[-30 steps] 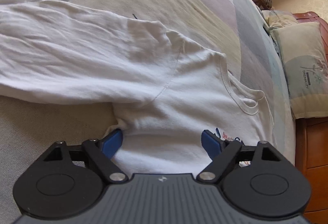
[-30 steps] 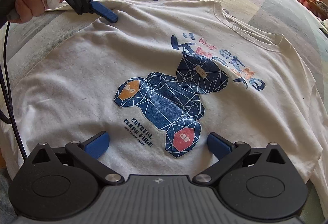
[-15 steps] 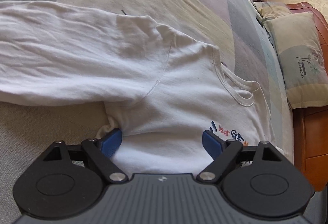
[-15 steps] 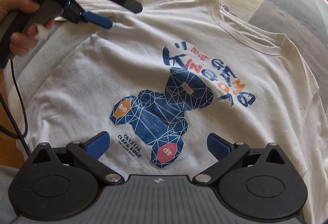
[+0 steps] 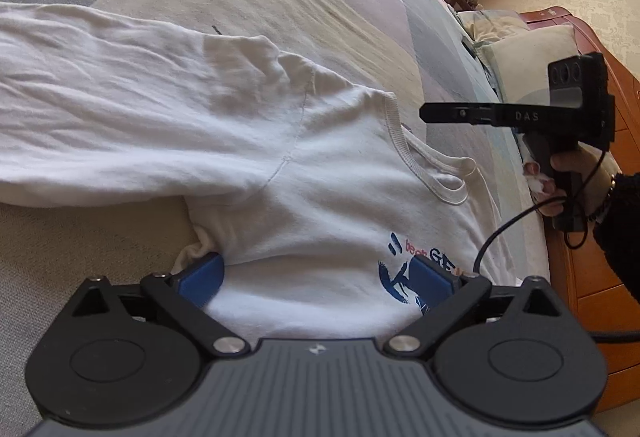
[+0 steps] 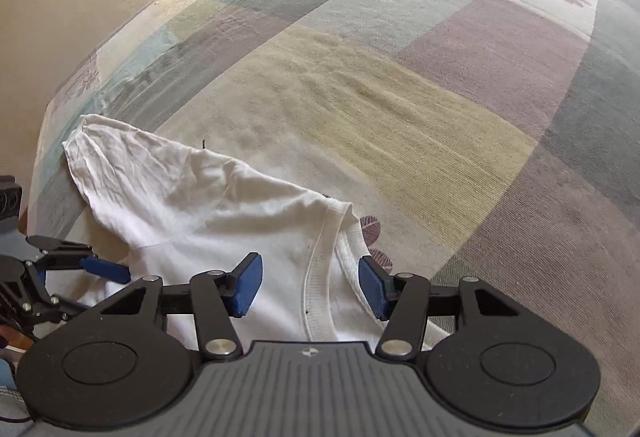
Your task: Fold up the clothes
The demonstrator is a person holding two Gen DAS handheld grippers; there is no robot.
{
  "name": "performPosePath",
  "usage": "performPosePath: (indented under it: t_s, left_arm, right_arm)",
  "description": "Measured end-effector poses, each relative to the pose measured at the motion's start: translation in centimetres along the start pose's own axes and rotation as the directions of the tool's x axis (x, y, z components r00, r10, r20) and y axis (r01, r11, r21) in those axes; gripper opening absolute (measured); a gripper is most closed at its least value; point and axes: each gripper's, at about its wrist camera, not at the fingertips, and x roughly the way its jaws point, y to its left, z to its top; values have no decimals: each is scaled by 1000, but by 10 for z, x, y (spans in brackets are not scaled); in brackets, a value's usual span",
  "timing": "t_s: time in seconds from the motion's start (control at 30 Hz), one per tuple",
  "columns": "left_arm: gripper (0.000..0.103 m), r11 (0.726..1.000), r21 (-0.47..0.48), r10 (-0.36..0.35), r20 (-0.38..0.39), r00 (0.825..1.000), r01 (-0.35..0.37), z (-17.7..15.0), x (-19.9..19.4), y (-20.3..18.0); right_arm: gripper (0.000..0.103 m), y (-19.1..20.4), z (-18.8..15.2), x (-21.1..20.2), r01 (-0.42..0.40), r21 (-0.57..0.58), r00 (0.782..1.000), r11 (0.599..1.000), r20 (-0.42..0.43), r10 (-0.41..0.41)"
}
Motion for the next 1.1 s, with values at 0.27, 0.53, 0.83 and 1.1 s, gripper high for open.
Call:
performPosePath:
  t_s: [0.27, 0.53, 0.83, 1.1]
  left_arm:
    - [102, 998, -33, -60, -2, 998, 60, 3, -2, 10]
    - [102, 998, -21, -66, -33, 997, 66, 8, 0, 9]
    - [102, 997, -26, -79, -20, 997, 79, 8, 0, 12]
    - [102, 999, -17, -44, -31, 999, 44, 10, 3, 6]
  right_arm:
    - [57, -44, 33, 44, -183, 20, 974, 983, -130, 184]
    - [57, -50, 46, 67, -337, 47, 929, 940, -148, 340]
    - [21, -71, 17, 61, -338, 147, 930, 930, -99, 353]
    - [10, -33, 19, 54, -187, -24, 979, 982, -87, 184]
